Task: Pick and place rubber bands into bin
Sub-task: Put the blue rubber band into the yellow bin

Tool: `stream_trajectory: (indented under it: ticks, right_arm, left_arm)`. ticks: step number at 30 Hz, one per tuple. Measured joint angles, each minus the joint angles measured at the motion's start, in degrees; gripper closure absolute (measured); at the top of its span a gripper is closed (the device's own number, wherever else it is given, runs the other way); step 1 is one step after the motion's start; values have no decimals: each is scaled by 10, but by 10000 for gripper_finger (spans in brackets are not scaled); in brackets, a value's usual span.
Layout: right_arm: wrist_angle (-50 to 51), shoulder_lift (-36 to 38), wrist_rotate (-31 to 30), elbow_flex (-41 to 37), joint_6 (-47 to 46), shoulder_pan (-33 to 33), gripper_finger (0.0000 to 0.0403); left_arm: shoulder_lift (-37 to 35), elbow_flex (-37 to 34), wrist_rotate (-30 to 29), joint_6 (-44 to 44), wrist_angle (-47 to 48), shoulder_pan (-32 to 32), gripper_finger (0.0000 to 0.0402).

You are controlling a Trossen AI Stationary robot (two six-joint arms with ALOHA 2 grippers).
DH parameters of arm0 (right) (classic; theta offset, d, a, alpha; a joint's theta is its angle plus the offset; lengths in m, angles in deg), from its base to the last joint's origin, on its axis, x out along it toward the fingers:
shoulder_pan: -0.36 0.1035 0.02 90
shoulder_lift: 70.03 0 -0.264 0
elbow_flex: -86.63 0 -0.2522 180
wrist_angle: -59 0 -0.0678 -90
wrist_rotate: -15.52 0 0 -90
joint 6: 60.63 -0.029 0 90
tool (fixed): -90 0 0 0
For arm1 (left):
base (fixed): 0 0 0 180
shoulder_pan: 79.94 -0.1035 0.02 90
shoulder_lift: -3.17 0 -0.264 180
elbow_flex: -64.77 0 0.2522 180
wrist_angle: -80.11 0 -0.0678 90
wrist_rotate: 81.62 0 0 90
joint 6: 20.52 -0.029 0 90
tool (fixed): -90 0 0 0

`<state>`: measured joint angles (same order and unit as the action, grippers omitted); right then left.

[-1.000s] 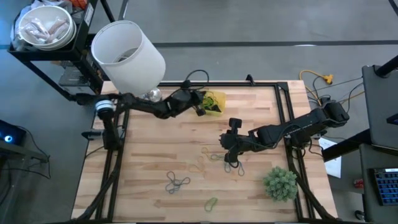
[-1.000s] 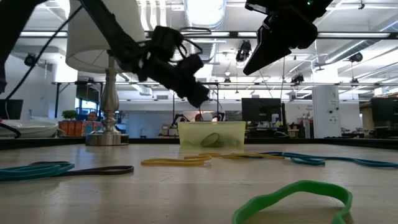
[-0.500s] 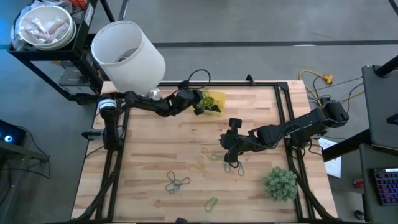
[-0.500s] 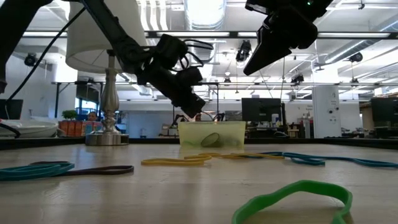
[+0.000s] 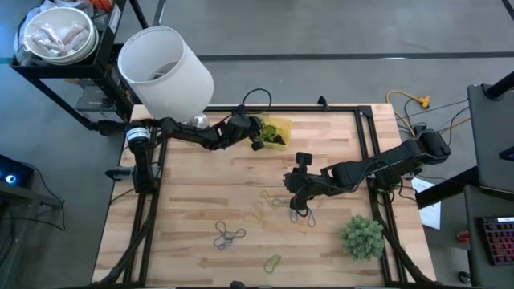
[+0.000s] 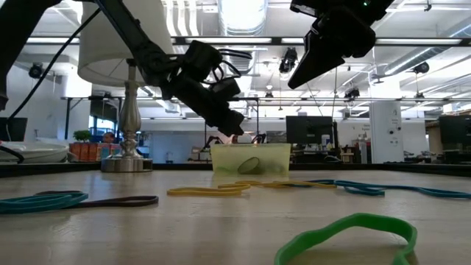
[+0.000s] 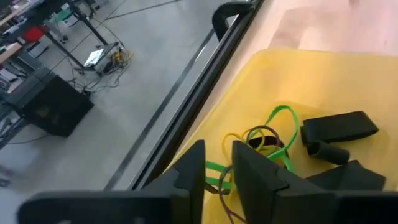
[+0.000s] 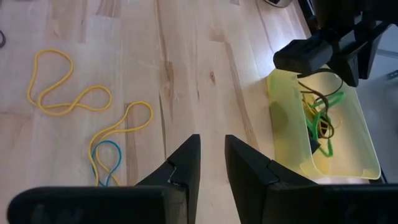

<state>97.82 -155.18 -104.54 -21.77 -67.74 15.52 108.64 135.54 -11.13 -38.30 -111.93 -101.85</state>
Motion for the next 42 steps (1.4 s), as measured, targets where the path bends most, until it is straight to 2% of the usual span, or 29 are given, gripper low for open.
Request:
stream_trajectory:
  ticks: [4,8,14,20,28,36,42]
  right_arm:
    - [-2,0,0,-2,-14,0,335]
    - [-2,0,9,-23,-48,0,335]
    - [-22,-1,89,-65,-63,0,335]
    - [-122,-1,157,-108,-60,1,335]
    - [-175,-4,167,-136,-60,1,335]
    - [-180,-44,169,-137,-60,1,335]
    - [-180,-85,169,-137,-45,0,335]
  left_arm:
    - [-8,0,0,0,15,0,307]
    - [-42,0,0,1,97,7,298]
    - [-135,-31,0,38,258,49,297]
    - [-250,-141,2,77,241,136,297]
    - [-398,-306,2,99,135,255,297]
    - [-495,-374,0,101,83,304,297]
    - [-512,-378,0,100,71,307,297]
